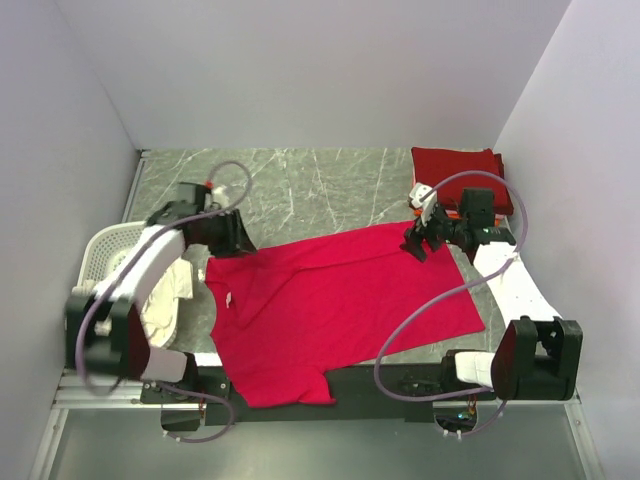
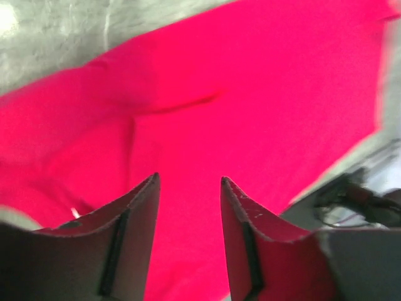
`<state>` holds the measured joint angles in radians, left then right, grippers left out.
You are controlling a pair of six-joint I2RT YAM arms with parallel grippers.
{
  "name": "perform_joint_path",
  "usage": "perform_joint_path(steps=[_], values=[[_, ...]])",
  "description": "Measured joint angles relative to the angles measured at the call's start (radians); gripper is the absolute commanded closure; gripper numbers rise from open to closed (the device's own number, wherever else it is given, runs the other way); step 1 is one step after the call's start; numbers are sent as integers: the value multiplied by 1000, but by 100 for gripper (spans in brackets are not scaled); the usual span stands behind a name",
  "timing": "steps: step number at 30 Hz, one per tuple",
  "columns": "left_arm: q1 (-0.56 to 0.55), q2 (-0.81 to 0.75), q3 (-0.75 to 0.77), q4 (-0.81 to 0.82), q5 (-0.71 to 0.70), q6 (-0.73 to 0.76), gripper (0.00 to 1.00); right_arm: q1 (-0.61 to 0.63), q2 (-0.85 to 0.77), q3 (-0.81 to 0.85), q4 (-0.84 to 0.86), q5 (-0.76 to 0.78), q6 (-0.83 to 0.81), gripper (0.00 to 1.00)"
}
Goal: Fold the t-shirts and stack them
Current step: Fold the tshirt
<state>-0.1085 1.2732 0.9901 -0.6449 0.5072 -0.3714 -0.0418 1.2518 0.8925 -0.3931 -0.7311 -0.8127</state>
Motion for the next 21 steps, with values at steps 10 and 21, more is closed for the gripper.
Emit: perform_joint_path(steps=[10,21], values=[[-184,368,49,-6,-229,38,55,9,-74,19,-137,-71,-13,17],[-222,454,105,3,-339,45,67,-3,-101,16,-139,-84,8,18]])
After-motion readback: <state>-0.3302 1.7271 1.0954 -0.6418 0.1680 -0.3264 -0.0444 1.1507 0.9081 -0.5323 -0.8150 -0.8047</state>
